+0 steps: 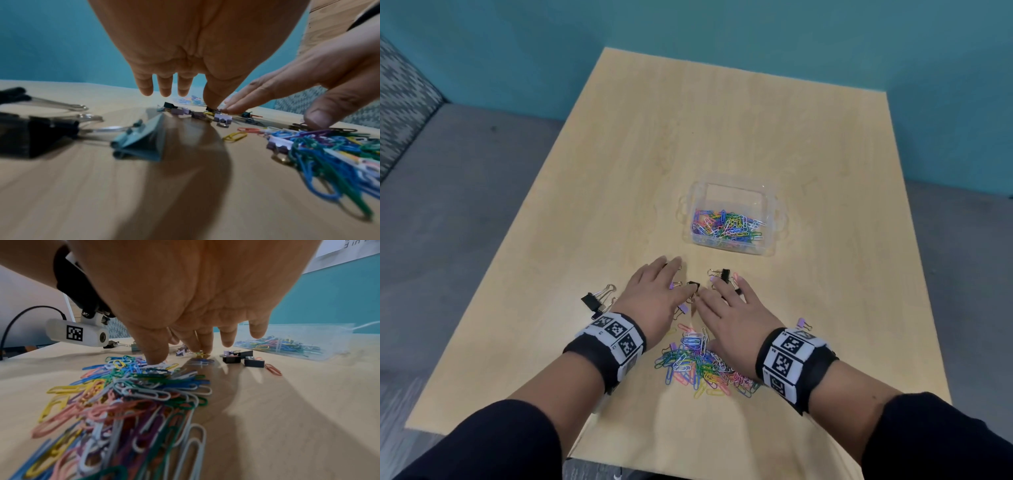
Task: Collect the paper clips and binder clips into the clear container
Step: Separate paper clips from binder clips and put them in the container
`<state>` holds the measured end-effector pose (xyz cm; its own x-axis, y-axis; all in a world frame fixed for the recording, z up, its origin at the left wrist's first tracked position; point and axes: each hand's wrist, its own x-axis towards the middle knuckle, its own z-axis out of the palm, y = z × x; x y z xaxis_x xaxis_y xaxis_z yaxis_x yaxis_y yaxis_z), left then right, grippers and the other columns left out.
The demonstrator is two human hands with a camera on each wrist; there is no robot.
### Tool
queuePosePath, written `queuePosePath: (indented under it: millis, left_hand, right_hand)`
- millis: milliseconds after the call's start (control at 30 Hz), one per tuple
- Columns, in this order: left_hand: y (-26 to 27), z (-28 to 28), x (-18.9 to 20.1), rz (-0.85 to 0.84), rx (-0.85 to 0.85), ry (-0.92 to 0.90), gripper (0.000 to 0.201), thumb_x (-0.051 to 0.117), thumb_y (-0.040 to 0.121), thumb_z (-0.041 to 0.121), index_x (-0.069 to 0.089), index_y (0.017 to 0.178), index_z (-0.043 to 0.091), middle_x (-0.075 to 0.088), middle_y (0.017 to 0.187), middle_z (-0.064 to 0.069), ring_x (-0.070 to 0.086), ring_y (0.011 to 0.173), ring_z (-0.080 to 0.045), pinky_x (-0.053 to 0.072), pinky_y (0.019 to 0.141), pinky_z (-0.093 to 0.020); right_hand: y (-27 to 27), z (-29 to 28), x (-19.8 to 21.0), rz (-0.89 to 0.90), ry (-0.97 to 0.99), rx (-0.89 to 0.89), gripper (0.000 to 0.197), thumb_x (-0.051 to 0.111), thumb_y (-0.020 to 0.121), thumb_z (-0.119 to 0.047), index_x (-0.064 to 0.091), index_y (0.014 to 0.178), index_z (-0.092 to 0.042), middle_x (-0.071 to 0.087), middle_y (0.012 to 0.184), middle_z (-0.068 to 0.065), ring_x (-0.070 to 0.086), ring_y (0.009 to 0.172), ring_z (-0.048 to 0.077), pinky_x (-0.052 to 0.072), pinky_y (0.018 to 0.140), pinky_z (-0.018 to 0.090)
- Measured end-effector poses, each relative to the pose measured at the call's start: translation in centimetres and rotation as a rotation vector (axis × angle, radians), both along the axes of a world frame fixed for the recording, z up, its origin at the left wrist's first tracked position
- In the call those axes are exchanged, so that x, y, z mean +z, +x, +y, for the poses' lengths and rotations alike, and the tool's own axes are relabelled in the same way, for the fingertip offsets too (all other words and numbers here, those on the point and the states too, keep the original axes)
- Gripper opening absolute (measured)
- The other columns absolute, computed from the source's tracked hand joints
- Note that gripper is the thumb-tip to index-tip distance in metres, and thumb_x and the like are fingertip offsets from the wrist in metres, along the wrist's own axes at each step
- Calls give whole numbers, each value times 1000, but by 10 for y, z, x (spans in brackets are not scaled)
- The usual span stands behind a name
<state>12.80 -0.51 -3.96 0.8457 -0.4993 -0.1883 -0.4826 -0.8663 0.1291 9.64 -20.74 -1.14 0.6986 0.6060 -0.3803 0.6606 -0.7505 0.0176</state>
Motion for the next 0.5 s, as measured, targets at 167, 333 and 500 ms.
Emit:
queuePosePath:
  millis: [167, 333, 500]
  left_hand:
    - [1, -1, -3, 46, 136, -98, 48, 56, 88, 22, 48, 132, 37, 28, 152, -11, 20, 139, -37, 28, 109, -50]
    - [10, -2, 2, -56, 210, -228, 31, 67, 80, 20, 64, 111, 21, 61, 113, -8, 50, 104, -36, 49, 81, -47]
    - [25, -26, 22, -82, 109, 66, 26, 44, 93, 39, 59, 101, 20, 59, 97, -3, 49, 92, -29, 37, 71, -37]
  right_hand:
    - [-3, 3, -6, -8, -2, -14, 74, 46, 90, -53, 29, 145, -8, 27, 153, 12, 11, 143, 38, 8, 108, 64]
    - [-14, 3, -6, -8, 38, -25, 66, 52, 88, -49, 39, 138, -8, 38, 144, 13, 21, 139, 39, 17, 109, 63]
    - [-21, 7, -8, -38, 84, -76, 59, 58, 85, -42, 47, 131, -7, 47, 136, 14, 32, 135, 39, 25, 107, 61]
